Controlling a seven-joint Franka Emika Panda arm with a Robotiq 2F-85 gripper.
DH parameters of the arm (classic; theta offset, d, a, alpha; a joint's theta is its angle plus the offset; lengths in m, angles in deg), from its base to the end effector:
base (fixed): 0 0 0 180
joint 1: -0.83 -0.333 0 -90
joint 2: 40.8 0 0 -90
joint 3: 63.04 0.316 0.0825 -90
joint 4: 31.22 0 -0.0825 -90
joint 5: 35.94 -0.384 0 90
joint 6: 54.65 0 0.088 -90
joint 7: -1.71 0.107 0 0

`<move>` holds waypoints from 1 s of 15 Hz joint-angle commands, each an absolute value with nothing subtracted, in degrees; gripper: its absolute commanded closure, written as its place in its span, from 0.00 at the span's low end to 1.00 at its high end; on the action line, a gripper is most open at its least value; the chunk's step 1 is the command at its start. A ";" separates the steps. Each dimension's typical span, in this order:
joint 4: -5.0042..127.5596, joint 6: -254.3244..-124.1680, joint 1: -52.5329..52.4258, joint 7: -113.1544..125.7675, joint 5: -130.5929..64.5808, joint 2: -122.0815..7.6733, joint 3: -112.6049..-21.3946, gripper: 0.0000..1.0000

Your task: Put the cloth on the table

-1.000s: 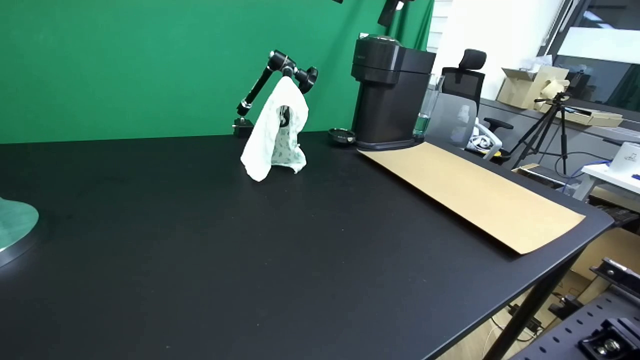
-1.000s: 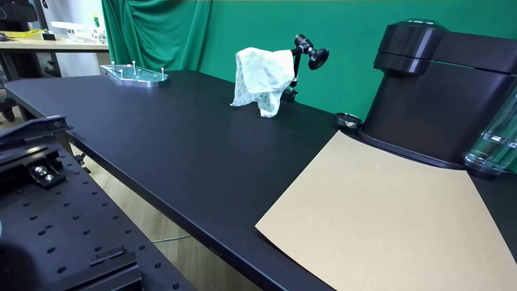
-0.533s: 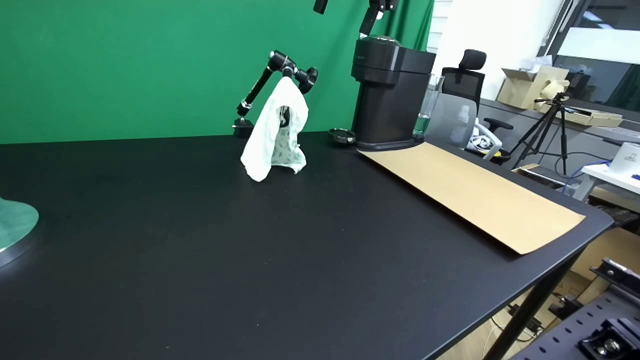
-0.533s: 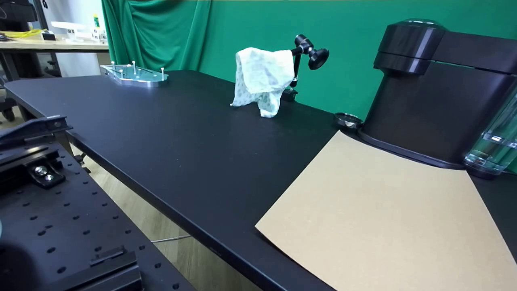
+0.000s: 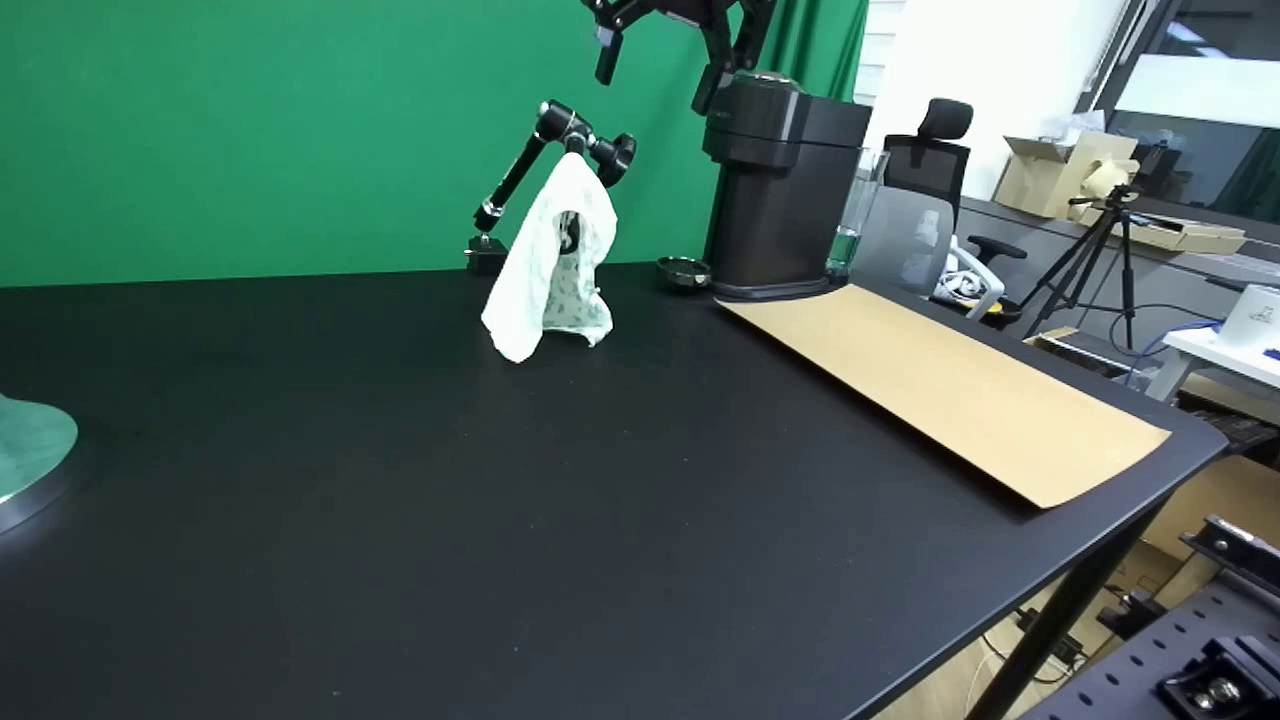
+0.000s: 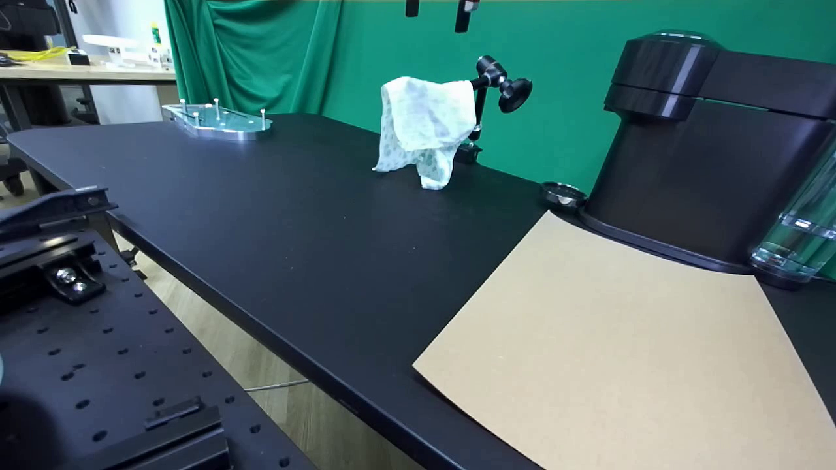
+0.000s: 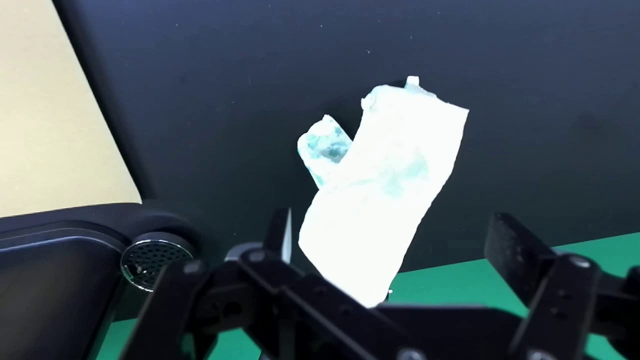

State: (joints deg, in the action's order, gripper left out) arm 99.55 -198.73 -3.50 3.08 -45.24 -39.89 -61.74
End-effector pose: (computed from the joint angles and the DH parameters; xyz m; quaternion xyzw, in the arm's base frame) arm 0.5342 0.0513 0.3853 -0.9906 0.0224 -0.1198 0.0626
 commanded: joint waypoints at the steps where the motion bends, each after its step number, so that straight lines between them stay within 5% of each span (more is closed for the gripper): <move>1: 97.32 -204.45 -3.02 9.99 -43.71 -45.12 -61.05 0.00; 12: 91.95 -209.60 -4.20 12.14 -44.92 -54.13 -60.07 0.00; 13: 91.75 -209.68 -4.20 12.13 -45.26 -54.54 -59.88 0.25; 15: 91.36 -209.72 -4.28 12.40 -45.39 -55.17 -59.67 0.31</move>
State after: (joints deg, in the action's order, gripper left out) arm 93.49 -210.66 -4.06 9.95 -45.11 -53.87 -59.93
